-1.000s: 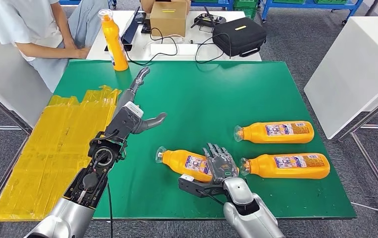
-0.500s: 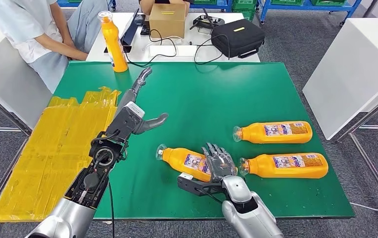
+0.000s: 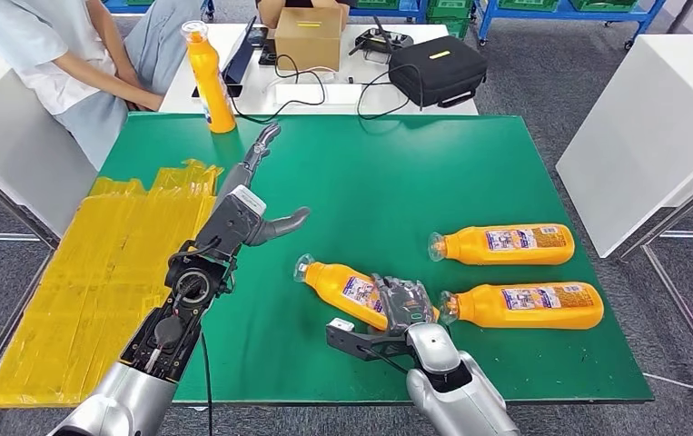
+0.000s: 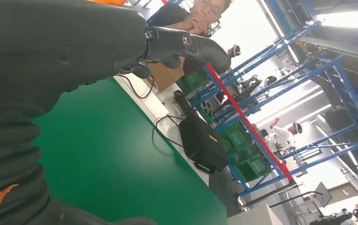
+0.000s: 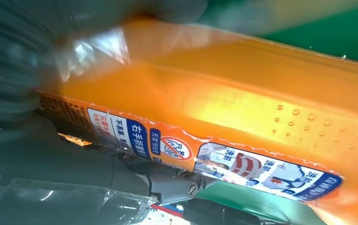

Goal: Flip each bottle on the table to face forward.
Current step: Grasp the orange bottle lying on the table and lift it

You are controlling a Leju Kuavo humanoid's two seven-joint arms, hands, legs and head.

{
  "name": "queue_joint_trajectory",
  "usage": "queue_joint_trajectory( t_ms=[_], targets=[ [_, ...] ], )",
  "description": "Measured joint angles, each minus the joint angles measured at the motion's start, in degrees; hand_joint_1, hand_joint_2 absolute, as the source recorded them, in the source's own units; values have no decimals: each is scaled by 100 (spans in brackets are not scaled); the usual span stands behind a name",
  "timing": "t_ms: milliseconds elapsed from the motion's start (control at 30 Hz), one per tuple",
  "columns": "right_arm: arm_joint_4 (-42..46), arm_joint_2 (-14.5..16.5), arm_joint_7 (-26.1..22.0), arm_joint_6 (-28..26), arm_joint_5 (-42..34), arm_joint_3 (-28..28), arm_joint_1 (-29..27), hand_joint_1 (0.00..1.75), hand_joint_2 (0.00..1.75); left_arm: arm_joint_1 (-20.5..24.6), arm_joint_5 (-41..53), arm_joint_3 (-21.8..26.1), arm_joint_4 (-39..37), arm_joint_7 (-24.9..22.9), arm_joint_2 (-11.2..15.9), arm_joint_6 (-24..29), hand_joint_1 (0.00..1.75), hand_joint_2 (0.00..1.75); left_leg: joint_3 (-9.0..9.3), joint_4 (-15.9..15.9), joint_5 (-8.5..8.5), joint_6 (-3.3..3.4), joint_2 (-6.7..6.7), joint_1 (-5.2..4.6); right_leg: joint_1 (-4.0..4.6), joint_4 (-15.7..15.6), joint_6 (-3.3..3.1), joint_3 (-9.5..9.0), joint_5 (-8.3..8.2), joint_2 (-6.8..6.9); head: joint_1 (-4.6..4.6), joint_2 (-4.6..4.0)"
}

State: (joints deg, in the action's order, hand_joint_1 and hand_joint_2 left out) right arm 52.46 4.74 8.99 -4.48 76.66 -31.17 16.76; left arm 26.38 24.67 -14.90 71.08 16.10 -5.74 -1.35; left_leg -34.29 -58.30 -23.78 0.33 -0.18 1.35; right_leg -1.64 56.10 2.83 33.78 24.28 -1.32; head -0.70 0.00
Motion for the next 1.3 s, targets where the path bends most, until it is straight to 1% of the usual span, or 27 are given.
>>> queue_joint_trajectory(
  t_ms=[300,367,433,533,633,700,800,867,1000,1133,1300],
  targets=[
    [20,10,69,-114,62,17,-31,175,175,3,-67,-1,-7,5,-3,-42,0,175,9,0,-19,-4,0,0,0,0,-10,-11,15,0,0,0],
    [56,19,62,-360,-1,57,-74,175,175,-7,-86,0,3,11,-3,-46,0,175,6,0,-16,-1,-2,0,0,1,-10,-15,13,2,0,0],
    [189,32,-25,-918,-186,175,-186,175,175,-61,-150,7,67,26,-3,-58,0,175,-12,-1,-1,11,-6,-1,-2,2,-5,-33,1,8,1,0],
    [665,37,-381,-1806,-717,498,-489,175,175,-245,-329,25,317,36,-3,-124,0,175,-78,-3,28,21,-16,-5,-6,7,9,-11,-22,23,0,0],
    [1161,27,-756,-2192,-1205,816,-738,175,175,-398,-608,33,569,24,-3,-261,0,175,-135,-4,36,22,-26,-7,-9,10,6,44,-34,30,1,0],
    [1440,39,-1154,-2496,-1699,970,-836,175,175,-501,-1155,39,712,15,-2,-574,0,175,-153,-4,37,21,-27,-7,-9,10,1,63,-37,30,-1,0],
    [1813,66,-1717,-2979,-2435,1205,-887,175,175,-711,-2301,49,925,-2,11,-1227,0,175,-176,-4,36,21,-28,-6,-9,10,1,88,-35,32,-1,0],
    [1998,73,-1851,-3106,-2602,1327,-891,175,175,-821,-2633,50,1024,-3,22,-1406,0,175,-187,-4,34,20,-27,-6,-9,10,0,101,-34,32,0,0],
    [2210,107,-2098,-3237,-2933,1445,-939,175,175,-911,-2962,50,1125,-49,44,-1533,0,175,-204,-4,34,19,-28,-6,-9,9,0,117,-34,37,0,0],
    [2454,160,-2409,-3432,-3406,1534,-947,175,175,-916,-3433,49,1145,-264,56,-1599,0,175,-205,-4,35,19,-28,-6,-9,10,0,117,-34,38,-1,0],
    [2589,232,-2741,-3498,-3805,1578,-917,175,175,-888,-3933,-22,1113,-507,64,-1805,0,175,-206,-4,34,19,-28,-6,-9,9,0,118,-34,39,-1,0]
  ],
)
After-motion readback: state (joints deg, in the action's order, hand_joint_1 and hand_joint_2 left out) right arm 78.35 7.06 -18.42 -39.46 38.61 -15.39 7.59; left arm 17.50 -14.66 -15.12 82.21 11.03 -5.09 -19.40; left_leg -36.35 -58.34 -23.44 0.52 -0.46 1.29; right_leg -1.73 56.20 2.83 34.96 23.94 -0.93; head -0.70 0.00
